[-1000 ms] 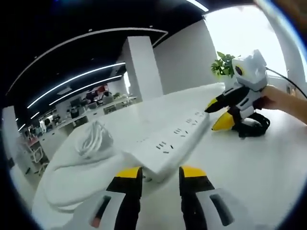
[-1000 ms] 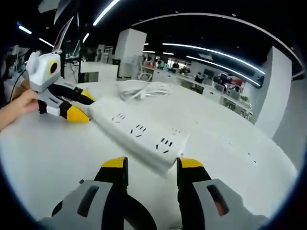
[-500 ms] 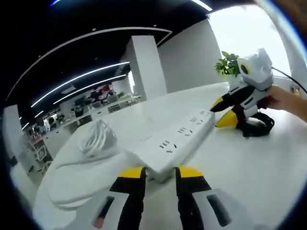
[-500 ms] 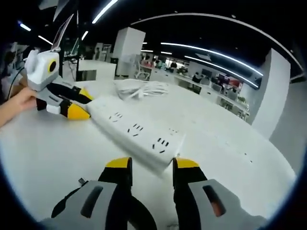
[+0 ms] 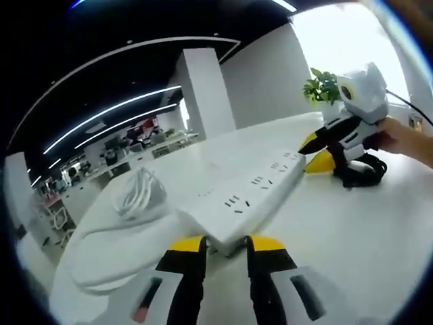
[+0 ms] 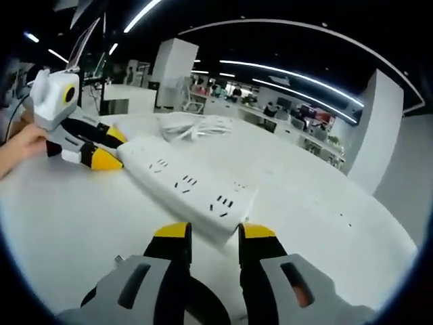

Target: Straighten the power strip on the desk, plug the charger into it

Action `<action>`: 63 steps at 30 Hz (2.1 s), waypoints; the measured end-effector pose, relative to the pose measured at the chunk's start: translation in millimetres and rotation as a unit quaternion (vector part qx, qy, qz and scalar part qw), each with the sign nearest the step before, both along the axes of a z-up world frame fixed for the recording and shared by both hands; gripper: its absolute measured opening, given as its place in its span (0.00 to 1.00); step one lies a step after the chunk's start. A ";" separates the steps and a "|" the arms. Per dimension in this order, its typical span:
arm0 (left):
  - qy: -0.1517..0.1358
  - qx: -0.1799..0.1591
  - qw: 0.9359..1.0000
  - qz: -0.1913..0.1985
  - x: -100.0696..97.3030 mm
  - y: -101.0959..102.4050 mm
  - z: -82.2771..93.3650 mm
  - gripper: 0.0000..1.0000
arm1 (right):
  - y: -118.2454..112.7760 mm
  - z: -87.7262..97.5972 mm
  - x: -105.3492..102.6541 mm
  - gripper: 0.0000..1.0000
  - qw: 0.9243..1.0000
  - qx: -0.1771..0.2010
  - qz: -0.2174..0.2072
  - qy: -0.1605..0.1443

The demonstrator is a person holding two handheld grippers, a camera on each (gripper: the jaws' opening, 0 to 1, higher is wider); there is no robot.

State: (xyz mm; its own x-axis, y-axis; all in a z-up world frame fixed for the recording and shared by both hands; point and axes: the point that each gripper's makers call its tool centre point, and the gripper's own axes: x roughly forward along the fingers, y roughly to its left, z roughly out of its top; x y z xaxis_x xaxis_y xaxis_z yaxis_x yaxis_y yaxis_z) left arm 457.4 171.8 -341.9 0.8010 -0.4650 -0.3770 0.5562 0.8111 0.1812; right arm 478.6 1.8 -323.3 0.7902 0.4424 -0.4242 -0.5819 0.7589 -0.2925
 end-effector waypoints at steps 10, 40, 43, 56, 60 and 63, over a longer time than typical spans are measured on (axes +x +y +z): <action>0.016 -0.014 1.000 0.017 -14.0 6.0 -0.3 0.24 | 6.0 1.3 -4.5 0.26 1.000 -0.001 0.002 -0.003; 0.020 -0.024 0.999 0.020 -33.3 14.9 0.4 0.23 | 13.2 4.0 -35.8 0.21 0.998 0.049 0.023 0.024; 0.021 -0.024 0.999 0.018 -28.4 16.2 1.5 0.23 | 13.3 3.8 -38.9 0.21 0.998 0.049 0.027 0.030; 0.037 -0.041 0.999 -0.002 -12.9 22.3 9.8 0.22 | 11.5 3.0 -47.1 0.18 0.996 0.048 0.056 0.044; 0.036 -0.036 0.999 -0.005 -13.8 22.8 10.2 0.21 | 11.1 2.8 -47.7 0.18 0.996 0.055 0.059 0.047; 0.039 -0.045 0.998 -0.005 -13.5 23.8 11.2 0.21 | 11.9 2.8 -46.8 0.19 0.995 0.058 0.062 0.043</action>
